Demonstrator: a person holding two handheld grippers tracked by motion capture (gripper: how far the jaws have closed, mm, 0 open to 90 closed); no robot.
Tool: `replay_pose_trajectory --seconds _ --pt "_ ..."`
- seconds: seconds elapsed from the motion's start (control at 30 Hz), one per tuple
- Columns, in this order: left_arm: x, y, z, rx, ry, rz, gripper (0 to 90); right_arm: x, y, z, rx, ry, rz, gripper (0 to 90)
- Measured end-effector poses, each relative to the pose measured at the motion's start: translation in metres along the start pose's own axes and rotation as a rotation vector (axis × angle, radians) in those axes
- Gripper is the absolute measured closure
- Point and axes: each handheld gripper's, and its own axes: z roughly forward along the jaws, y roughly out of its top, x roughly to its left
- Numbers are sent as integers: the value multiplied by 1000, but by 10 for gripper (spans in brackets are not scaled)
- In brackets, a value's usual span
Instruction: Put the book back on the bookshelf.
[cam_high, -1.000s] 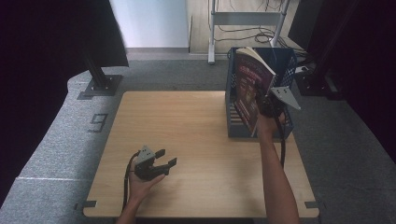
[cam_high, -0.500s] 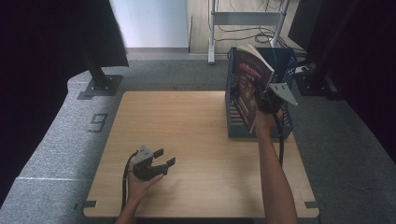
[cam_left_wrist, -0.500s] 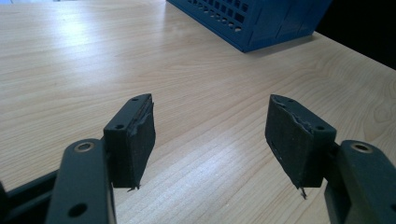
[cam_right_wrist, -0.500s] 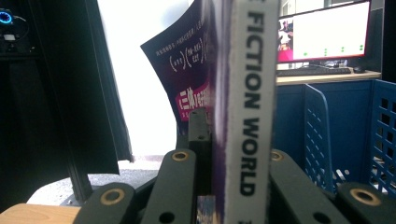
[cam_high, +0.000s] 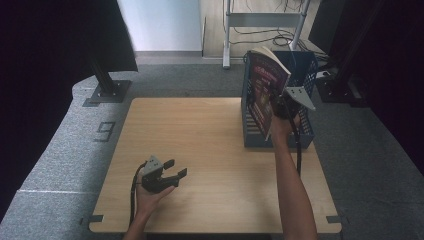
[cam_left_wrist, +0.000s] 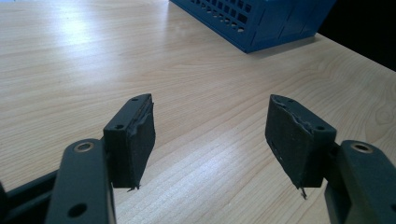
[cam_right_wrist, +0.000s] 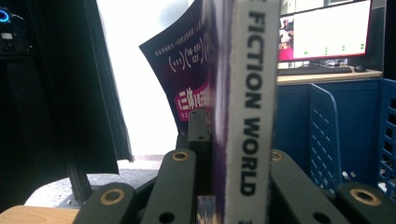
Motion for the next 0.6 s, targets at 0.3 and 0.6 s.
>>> replay_pose_trajectory --seconds 0.3,0.6 --pt "2 0 -3 -3 15 -5 333 -2 3 16 4 -18 5 817" --pt "5 0 -6 -11 34 -5 333 0 -10 28 14 -44 7 817"
